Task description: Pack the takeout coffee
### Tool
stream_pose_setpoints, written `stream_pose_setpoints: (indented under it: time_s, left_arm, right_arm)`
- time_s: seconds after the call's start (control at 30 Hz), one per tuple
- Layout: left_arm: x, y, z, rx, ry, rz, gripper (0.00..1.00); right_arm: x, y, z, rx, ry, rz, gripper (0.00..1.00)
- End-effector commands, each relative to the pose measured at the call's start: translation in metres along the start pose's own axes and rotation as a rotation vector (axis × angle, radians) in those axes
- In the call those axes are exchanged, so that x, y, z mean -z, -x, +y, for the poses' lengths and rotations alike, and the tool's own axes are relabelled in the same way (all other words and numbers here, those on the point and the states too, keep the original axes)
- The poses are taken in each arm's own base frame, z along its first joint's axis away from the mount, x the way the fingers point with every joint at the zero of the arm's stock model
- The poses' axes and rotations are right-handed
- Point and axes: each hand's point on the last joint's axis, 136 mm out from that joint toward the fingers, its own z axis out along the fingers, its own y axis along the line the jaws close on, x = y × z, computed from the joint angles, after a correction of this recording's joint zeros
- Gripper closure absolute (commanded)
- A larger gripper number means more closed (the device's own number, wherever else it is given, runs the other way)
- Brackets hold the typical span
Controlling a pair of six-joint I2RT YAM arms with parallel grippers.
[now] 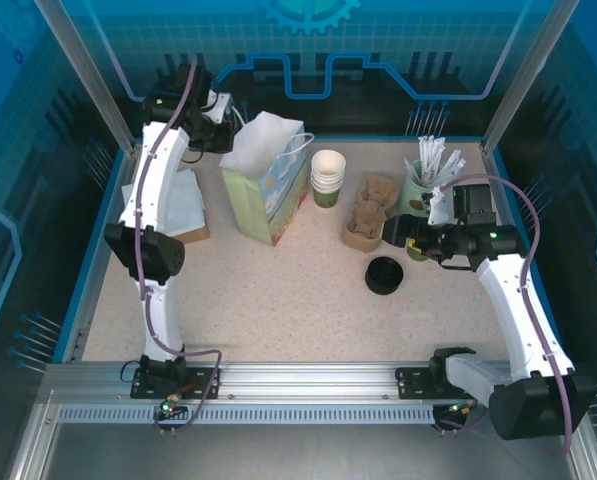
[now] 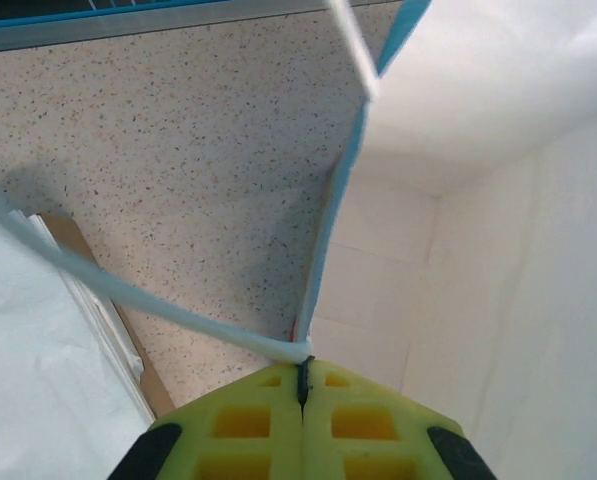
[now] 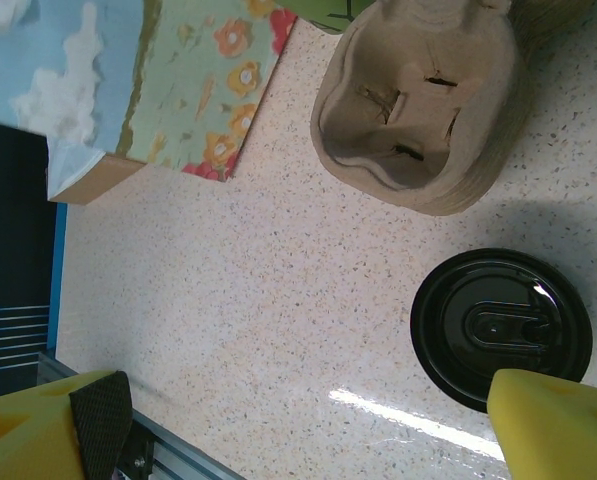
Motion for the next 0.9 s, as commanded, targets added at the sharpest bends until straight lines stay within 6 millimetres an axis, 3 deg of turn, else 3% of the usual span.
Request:
stream_pose_setpoints:
  time_s: [0.0, 0.53, 0.87]
  left_arm:
    - [0.040, -0.003, -0.008, -0.003, -0.036, -0.045, 1.00]
    - [0.112, -0.024, -0.020, 0.197, -0.038, -0.179, 1.00]
    - [0.139, -0.053, -0.065, 0.281, -0.159, -0.264, 1.00]
  right_arm:
    - [0.000, 0.000, 0.004, 0.015, 0.001, 0.006, 0.06]
    - [0.010, -0.002, 0.003, 0.035, -0.031, -0.002, 0.05]
    - [0.009, -0.006, 0.000, 0.020, -0.038, -0.005, 0.05]
